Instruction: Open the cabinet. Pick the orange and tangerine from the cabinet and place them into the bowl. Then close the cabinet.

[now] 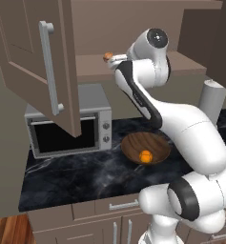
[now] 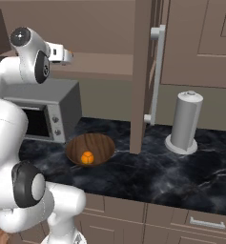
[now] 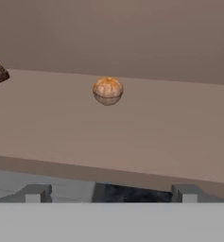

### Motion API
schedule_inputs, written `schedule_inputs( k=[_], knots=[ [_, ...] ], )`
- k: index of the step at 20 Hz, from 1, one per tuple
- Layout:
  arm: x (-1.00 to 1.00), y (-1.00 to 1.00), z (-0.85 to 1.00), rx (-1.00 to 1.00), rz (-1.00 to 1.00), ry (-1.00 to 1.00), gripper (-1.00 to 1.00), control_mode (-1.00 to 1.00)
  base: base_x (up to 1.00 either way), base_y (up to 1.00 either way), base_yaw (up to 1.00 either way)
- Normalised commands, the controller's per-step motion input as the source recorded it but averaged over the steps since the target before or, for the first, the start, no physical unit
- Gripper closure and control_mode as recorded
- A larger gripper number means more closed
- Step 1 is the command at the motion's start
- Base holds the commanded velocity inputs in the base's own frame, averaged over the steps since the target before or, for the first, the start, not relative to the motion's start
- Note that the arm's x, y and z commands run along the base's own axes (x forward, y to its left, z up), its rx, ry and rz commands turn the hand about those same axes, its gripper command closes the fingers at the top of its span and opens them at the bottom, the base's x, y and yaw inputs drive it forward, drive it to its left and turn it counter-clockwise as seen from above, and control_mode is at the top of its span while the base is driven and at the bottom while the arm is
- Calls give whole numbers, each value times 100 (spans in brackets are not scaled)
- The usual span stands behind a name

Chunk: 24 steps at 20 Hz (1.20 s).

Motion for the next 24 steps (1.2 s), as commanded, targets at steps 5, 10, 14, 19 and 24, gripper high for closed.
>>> schedule_inputs(
  k=[5, 10, 14, 19, 24],
  knots=[
    [58, 10, 0, 0, 0, 1, -100, -100, 0, 0, 0],
    [46, 15, 0, 0, -1, 3, -100, -100, 0, 0, 0],
    [33, 14, 0, 0, -2, 5, -100, -100, 0, 0, 0],
    [37, 2, 0, 0, -2, 3, -100, -100, 0, 0, 0],
    [40, 0, 0, 0, -1, 0, -100, -100, 0, 0, 0]
  ],
)
